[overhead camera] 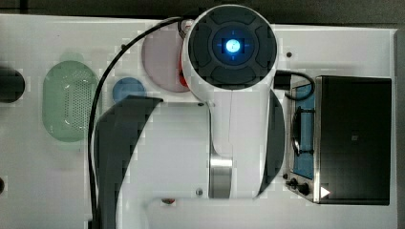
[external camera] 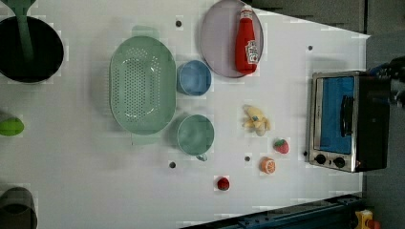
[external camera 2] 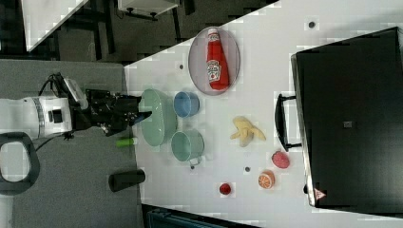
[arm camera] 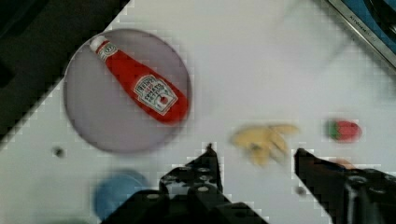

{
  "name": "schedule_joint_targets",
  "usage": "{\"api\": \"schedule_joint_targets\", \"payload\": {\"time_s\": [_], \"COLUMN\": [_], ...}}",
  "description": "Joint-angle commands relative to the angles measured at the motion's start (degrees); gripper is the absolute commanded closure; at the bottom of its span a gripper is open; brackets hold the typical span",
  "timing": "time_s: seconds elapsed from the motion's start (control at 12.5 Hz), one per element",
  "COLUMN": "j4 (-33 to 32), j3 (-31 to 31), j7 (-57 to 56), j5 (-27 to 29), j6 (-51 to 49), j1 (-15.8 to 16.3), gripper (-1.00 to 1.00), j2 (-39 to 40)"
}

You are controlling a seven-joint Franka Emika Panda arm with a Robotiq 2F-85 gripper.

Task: Pick Banana and place it in mug.

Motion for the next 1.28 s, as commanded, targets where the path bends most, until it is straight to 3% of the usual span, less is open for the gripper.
{"api": "schedule_joint_targets", "payload": {"time_s": [0.08,0.24,0.56,1.28], "j4": [-8.7,-9.0,-13.8,-32.3], "j3": [-0.9,-0.9,-0.9,0.0], "j7": [0.7,0.7,0.7,-11.4], "j5": [1.3,1.3,1.3,1.2], "j6": [-13.3,-13.3,-9.1,24.2], "j1": [-1.3,-1.3,-1.2,-0.7], "gripper": [-0.59,-1.00,-1.00,-1.00], "j2": [-18.5,-18.2,-15.9,-5.0]}}
